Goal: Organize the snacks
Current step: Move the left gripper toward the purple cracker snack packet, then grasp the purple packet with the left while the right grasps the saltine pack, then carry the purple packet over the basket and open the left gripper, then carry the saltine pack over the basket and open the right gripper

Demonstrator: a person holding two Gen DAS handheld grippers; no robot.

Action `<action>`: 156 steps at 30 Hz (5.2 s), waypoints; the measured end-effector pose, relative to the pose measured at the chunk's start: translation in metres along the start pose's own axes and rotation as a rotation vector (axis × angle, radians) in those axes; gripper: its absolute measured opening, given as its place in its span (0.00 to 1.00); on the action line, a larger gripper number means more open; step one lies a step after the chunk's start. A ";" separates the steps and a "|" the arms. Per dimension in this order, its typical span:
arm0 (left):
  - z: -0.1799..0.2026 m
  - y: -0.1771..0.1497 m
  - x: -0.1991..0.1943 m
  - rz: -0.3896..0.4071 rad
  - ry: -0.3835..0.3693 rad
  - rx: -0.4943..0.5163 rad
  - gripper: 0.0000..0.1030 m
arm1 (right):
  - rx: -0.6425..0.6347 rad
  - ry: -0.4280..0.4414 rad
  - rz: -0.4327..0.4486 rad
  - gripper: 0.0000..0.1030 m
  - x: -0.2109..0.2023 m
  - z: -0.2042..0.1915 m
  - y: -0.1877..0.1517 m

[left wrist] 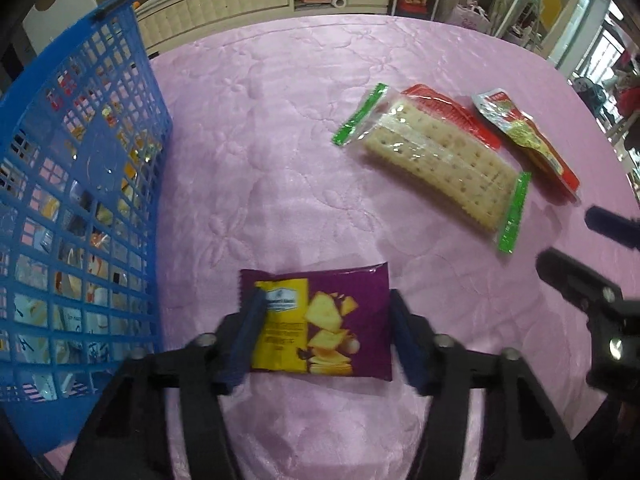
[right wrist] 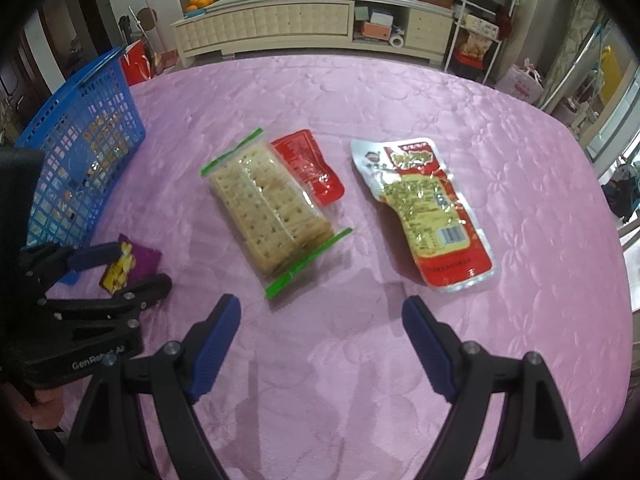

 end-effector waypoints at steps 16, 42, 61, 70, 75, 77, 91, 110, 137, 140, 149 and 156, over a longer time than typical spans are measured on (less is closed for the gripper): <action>-0.008 0.011 -0.024 0.069 -0.061 -0.072 0.41 | -0.191 0.062 -0.093 0.84 0.032 -0.028 0.034; 0.001 0.015 -0.041 0.152 -0.003 0.014 0.41 | -0.253 0.107 -0.137 0.59 0.051 -0.027 0.017; -0.035 -0.009 -0.181 0.375 -0.045 -0.029 0.41 | -0.261 0.080 0.113 0.59 -0.124 -0.084 -0.001; -0.079 -0.015 -0.232 0.488 -0.042 -0.027 0.41 | -0.304 0.120 0.205 0.59 -0.159 -0.133 0.011; -0.121 -0.015 -0.241 0.507 -0.026 -0.052 0.41 | -0.340 0.150 0.222 0.59 -0.154 -0.169 0.031; -0.140 -0.011 -0.240 0.507 -0.011 -0.062 0.41 | -0.347 0.161 0.224 0.59 -0.150 -0.182 0.037; -0.236 0.015 -0.203 0.462 0.029 -0.139 0.41 | -0.389 0.213 0.199 0.59 -0.105 -0.235 0.082; -0.252 0.058 -0.106 0.375 0.013 -0.101 0.49 | -0.328 0.189 0.101 0.59 -0.041 -0.227 0.100; -0.333 0.010 -0.137 0.402 0.084 -0.203 0.76 | -0.482 0.188 0.078 0.59 -0.030 -0.298 0.117; -0.335 0.010 -0.126 0.385 0.076 -0.199 0.76 | -0.482 0.185 0.056 0.59 -0.018 -0.299 0.119; -0.332 0.015 -0.103 0.355 0.071 -0.193 0.76 | -0.466 0.173 -0.006 0.60 0.014 -0.292 0.120; -0.334 0.012 -0.090 0.327 0.070 -0.202 0.76 | -0.452 0.165 -0.031 0.60 0.034 -0.290 0.121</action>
Point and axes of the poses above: each gripper's, at about its wrist camera, not at the fingertips, and x roughly the way its jaws point, z to its right, y to its top, the point moved 10 cm from there along x, roughly the way its jaws point, and after that the axes turned 14 degrees about y, right-handed, at the moved point
